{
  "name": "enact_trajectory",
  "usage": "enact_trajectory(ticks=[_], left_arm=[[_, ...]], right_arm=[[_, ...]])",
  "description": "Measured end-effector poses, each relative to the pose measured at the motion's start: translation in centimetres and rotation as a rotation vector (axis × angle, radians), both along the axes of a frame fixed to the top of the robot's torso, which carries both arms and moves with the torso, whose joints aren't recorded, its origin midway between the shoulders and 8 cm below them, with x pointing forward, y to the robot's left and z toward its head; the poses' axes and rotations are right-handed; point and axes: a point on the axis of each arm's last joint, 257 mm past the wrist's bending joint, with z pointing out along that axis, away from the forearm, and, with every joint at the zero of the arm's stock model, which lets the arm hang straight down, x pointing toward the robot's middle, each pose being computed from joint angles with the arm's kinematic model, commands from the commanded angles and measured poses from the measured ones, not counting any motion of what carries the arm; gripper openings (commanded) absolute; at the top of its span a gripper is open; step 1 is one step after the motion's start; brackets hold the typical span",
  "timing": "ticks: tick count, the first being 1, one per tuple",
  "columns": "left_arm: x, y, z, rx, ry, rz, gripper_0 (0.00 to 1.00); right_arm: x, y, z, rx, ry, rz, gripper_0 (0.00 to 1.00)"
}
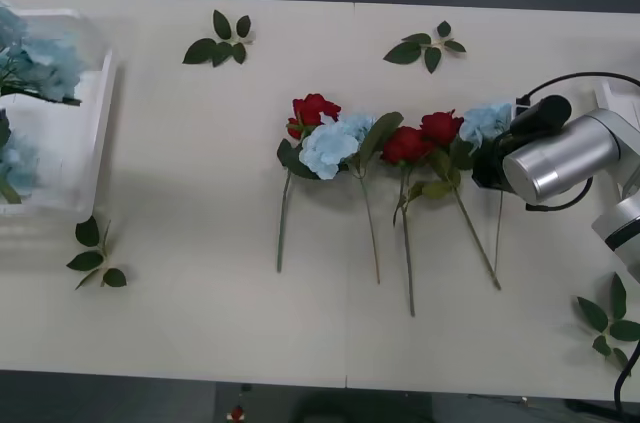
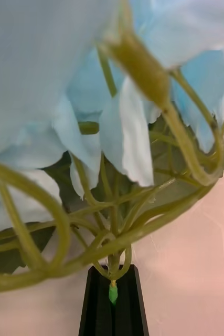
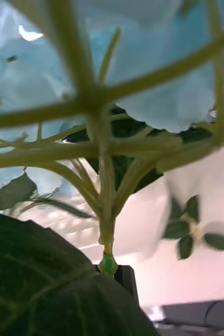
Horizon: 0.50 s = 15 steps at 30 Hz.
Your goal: Put the red flowers into the right box and the blue flowers into the left box
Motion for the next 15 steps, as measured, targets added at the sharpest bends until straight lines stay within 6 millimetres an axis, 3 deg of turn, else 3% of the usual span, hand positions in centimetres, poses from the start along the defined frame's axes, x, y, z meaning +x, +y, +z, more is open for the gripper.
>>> enact_trajectory(ticks=[4, 7, 11, 15], left_arm=[[0.1, 4.0, -1.8, 0.037, 0.038, -0.012, 0.0], [0.8, 5.5, -3.0, 0.017, 0.024, 0.033, 0.0], [1.4, 7.1, -4.3, 0.034, 0.017, -0.015, 0.0], [0.9, 7.2, -6.5, 0.057, 0.074, -0.052, 0.0]], right_arm=[[0.0, 0.7, 0.1, 0.038, 0.006, 0.003, 0.0], [0.1, 1.3, 1.2, 0.083, 0.0, 0.008, 0.0], [0.2, 1.8, 4.8, 0.154, -0.026, 0.02, 0.0], [0.3, 1.8, 9.0, 0.205, -0.106, 0.048, 0.0]])
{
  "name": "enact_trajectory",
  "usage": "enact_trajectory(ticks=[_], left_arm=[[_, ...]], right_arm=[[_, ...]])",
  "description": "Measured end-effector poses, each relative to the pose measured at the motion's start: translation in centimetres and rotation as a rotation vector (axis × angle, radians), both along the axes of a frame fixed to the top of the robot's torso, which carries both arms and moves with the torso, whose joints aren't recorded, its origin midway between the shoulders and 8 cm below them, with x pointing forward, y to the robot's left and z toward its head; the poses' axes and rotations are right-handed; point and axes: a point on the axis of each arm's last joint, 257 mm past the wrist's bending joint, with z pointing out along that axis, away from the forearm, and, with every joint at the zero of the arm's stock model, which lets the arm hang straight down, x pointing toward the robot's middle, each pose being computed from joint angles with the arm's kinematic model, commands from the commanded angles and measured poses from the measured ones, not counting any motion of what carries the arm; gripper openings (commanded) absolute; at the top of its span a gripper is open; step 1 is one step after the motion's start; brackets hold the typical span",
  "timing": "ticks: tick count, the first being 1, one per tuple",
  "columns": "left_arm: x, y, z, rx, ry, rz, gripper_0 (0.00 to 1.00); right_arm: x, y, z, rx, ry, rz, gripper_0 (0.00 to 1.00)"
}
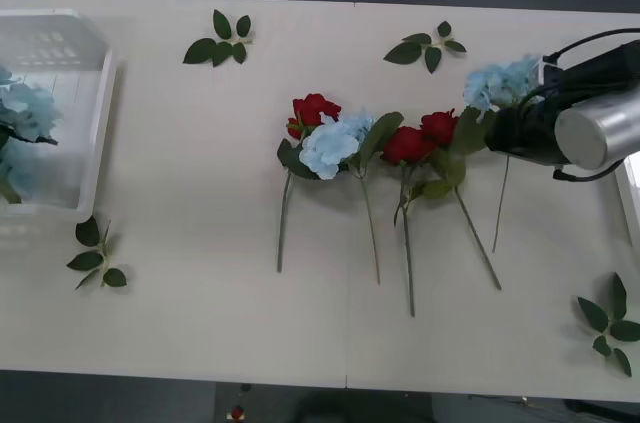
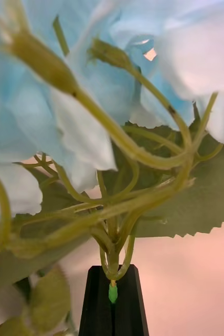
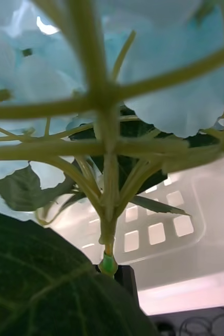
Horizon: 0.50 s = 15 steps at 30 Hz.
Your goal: Put the red flowers into the right box and the blue flowers into the left box
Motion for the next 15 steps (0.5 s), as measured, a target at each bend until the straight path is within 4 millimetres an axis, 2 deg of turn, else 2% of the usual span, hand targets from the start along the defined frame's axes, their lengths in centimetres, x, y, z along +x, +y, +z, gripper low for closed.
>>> enact_trajectory(ticks=[4, 8, 9, 11, 13, 15], left_arm=[[0.2, -0.9, -2.4, 0.044, 0.048, -0.046, 0.0], [-0.1, -1.6, -3.9, 0.073, 0.093, -0.082, 0.04], [-0.2, -1.7, -4.1, 0.076, 0.097, -0.085, 0.09], [-0.2, -1.6, -4.1, 0.08, 0.098, -0.085, 0.49], [-0.1, -1.0, -3.9, 0.102, 0.092, -0.079, 0.63], [0.1, -0.4, -3.7, 0.125, 0.084, -0.074, 0.67]], right_arm=[[-1.6, -0.5, 3.3, 0.067, -0.072, 0.035, 0.0], [-4.1, -2.5, 5.6, 0.08, -0.14, 0.082, 0.0], [-4.7, -3.0, 6.0, 0.081, -0.153, 0.092, 0.0], [-5.9, -3.6, 6.8, 0.096, -0.176, 0.109, 0.0], [-6.8, -4.0, 7.6, 0.112, -0.205, 0.118, 0.0], [-7.7, -4.2, 8.3, 0.115, -0.23, 0.138, 0.0]])
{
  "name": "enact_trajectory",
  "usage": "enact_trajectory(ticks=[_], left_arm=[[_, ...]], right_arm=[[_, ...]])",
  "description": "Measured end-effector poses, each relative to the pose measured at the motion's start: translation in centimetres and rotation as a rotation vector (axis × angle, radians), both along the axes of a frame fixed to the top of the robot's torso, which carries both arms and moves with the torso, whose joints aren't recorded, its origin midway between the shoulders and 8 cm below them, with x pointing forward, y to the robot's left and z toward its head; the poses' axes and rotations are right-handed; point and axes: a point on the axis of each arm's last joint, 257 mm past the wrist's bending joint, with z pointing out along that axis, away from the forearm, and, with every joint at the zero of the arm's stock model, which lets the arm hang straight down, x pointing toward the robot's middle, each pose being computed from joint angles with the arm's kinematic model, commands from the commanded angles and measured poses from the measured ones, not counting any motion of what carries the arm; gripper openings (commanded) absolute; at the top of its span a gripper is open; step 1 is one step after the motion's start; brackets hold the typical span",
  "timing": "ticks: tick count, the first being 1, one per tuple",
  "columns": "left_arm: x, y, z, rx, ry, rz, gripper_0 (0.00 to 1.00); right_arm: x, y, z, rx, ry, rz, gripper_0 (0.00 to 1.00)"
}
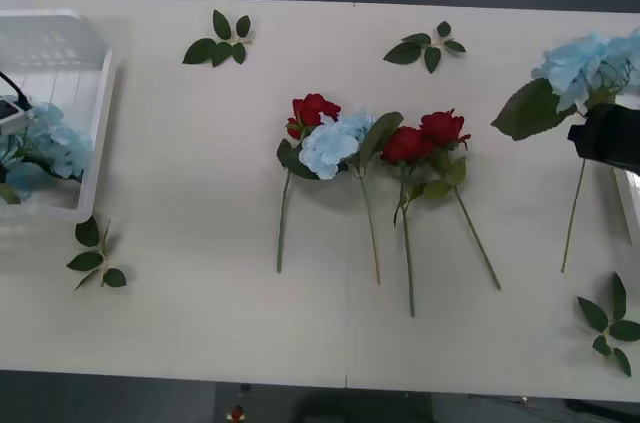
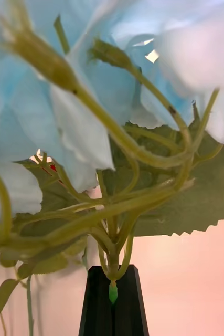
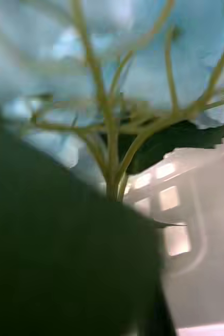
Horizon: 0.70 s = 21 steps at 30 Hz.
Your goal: Put the red flowers into the right box and the blue flowers into the left box
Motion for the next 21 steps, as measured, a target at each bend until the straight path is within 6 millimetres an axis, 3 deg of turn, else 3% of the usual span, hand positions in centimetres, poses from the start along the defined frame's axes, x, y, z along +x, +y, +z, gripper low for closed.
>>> enact_trajectory(ticks=[6, 9, 18, 21], left_arm=[[0.1, 0.3, 0.2, 0.009, -0.005, 0.005, 0.86], [0.4, -0.7, 0.6, -0.054, -0.028, 0.007, 0.93], [1.0, -4.6, 5.3, -0.37, -0.13, 0.011, 0.96], [1.0, -6.9, 7.2, -0.466, -0.157, -0.11, 0.96]], right_arm=[[-1.7, 1.3, 2.7, 0.043, -0.119, 0.099, 0.0], [-2.0, 2.0, 3.6, 0.019, -0.176, 0.159, 0.0], [-2.7, 8.5, 5.8, 0.063, -0.321, 0.373, 0.0], [-2.7, 10.6, 6.0, 0.042, -0.376, 0.436, 0.0]])
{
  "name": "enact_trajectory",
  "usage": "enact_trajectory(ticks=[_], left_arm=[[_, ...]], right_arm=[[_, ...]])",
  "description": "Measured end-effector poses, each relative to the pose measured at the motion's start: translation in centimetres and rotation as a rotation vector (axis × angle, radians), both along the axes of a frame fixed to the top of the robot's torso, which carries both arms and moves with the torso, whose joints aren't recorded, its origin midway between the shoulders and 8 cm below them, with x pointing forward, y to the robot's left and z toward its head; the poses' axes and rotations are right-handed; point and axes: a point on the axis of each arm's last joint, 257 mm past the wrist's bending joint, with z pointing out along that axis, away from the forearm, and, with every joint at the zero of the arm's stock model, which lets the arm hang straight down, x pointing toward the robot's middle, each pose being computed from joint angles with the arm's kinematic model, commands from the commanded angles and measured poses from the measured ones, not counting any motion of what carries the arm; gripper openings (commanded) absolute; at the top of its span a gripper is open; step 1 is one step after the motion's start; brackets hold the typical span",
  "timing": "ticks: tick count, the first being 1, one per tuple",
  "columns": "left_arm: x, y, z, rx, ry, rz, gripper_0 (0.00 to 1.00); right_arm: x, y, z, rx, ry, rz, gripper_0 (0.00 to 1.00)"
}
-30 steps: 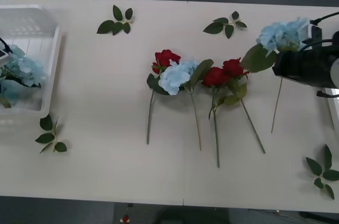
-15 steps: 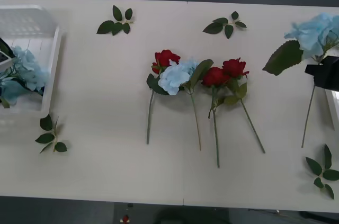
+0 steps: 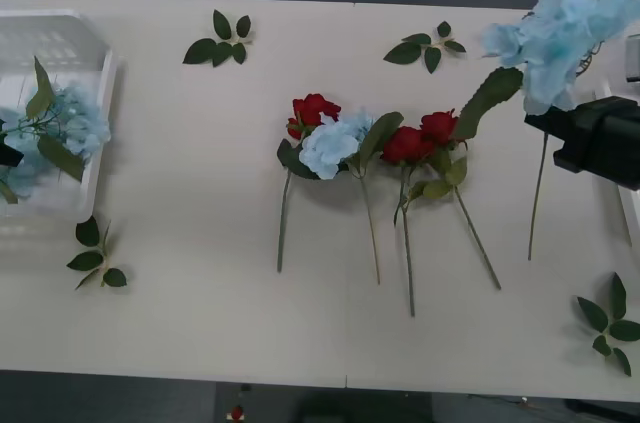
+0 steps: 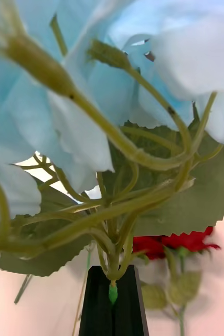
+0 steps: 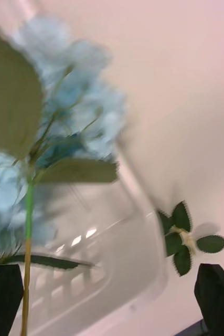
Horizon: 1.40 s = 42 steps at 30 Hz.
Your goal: Put the red flowers into the right box and the blue flowers into the left box
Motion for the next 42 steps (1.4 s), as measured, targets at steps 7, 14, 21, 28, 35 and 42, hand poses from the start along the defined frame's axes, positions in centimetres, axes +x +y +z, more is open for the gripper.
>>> enact_trajectory(ticks=[7, 14, 21, 28, 35, 42], left_arm=[[0.0, -5.9, 2.1, -0.166, -0.075, -0.2, 0.96], [0.2, -12.7, 3.5, -0.337, -0.225, -0.42, 0.96], [-1.3, -17.2, 2.6, -0.503, -0.367, -0.482, 0.96], [-4.6, -22.9, 2.1, -0.54, -0.441, -0.568, 0.96], [-6.3, -28.9, 0.0, -0.533, -0.412, -0.673, 0.96], [-6.0, -34.9, -0.9, -0.613, -0.438, -0.67, 0.96]], right_arm=[[0.3, 5.3, 2.2, 0.083, -0.093, 0.09, 0.0], [0.9, 8.5, 5.2, 0.206, -0.187, 0.106, 0.0], [1.3, 13.0, 6.7, 0.289, -0.243, 0.118, 0.0], [1.4, 18.9, 5.5, 0.25, -0.234, 0.23, 0.0], [1.4, 21.7, 5.1, 0.193, -0.24, 0.312, 0.0], [1.5, 22.2, 5.0, 0.186, -0.244, 0.319, 0.0]])
